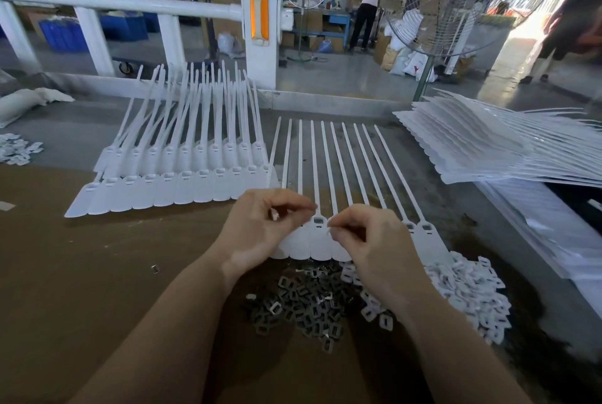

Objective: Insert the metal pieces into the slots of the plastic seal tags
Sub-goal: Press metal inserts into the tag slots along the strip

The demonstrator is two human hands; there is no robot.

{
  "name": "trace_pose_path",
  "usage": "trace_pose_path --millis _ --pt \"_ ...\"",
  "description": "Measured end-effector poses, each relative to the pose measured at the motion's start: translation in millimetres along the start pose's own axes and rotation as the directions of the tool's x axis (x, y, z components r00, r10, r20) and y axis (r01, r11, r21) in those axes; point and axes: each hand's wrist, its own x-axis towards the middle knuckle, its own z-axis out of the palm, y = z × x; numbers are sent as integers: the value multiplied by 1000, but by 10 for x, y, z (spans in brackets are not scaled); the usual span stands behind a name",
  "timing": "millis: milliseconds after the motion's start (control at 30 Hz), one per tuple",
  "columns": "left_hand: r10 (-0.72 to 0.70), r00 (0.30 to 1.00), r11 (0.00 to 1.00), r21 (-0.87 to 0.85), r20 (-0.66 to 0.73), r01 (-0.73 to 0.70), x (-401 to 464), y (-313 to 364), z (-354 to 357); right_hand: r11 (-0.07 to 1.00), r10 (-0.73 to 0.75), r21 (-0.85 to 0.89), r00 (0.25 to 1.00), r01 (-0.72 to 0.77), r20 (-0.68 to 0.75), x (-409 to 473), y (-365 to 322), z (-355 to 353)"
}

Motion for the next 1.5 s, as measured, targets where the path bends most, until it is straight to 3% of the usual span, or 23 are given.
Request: trace_pose_path --millis 167,467,600,700,767,967,1200,1367,1500 --pt "16 993 1000 -23 119 -14 -9 34 51 997 -24 66 999 27 -43 41 -13 39" --pt "-13 998 997 80 56 9 33 -71 74 983 -28 175 992 49 -120 29 35 98" --pt "-138 985 989 42 -101 143 68 -164 38 997 -77 -31 976 72 -203 20 93 96" --pt "-210 961 977 -18 -177 211 84 -209 -4 981 -85 -183 985 56 -150 9 139 102" --pt "-218 951 972 38 -219 231 88 -230 -29 970 -72 -238 993 48 -96 -2 159 110" --pt "-219 954 966 94 -207 242 72 -252 -68 953 -95 -293 994 74 -58 -14 167 109" --pt "-195 933 939 216 -301 266 100 -311 -69 940 -105 -331 994 87 -37 -23 181 111" --pt "-152 973 893 398 -174 211 114 -370 0 910 -121 -397 992 120 24 -8 203 122" --pt "-143 975 872 444 -169 205 116 -367 20 897 -130 -421 991 133 36 -4 213 119"
